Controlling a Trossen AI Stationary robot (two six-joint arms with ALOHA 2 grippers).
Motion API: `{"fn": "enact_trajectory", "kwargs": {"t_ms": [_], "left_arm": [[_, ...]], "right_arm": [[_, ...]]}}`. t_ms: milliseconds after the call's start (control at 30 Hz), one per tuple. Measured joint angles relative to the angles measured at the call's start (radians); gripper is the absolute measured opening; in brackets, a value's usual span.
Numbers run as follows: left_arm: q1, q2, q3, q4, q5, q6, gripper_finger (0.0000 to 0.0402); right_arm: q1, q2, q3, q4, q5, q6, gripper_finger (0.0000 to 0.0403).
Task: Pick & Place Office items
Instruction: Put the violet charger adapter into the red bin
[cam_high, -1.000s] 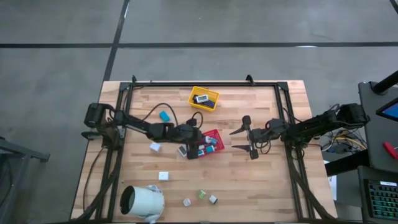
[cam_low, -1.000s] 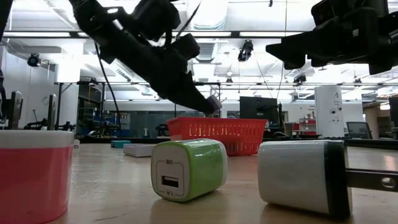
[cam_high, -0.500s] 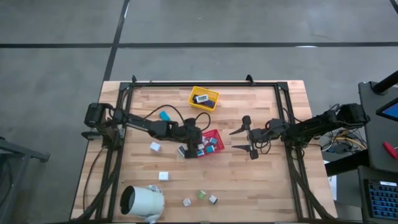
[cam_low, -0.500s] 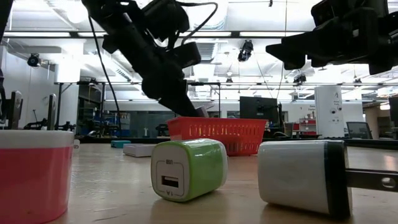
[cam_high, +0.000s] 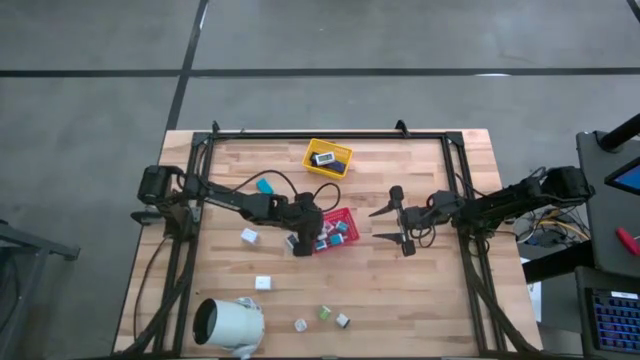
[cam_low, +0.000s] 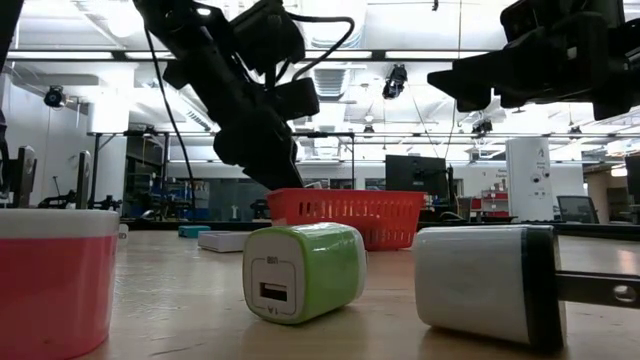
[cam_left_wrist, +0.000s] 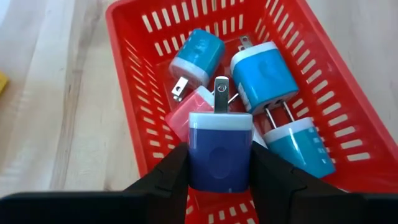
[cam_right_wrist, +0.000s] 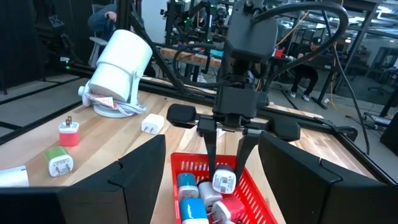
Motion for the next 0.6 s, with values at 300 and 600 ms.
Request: {"fn": "enact_trajectory", "kwargs": {"t_ms": [300, 600], "left_arm": [[0.005, 0.0, -0.002, 0.0, 0.045, 0.001, 0.0175], [0.006, 0.0, -0.003, 0.001, 0.049, 0.011, 0.0227]], "right_arm": [[0.0, 0.0, 0.0, 0.0, 0.0, 0.0, 0.0256], [0.0, 0.0, 0.0, 0.001, 0.0, 0.0, 0.0256]]}}
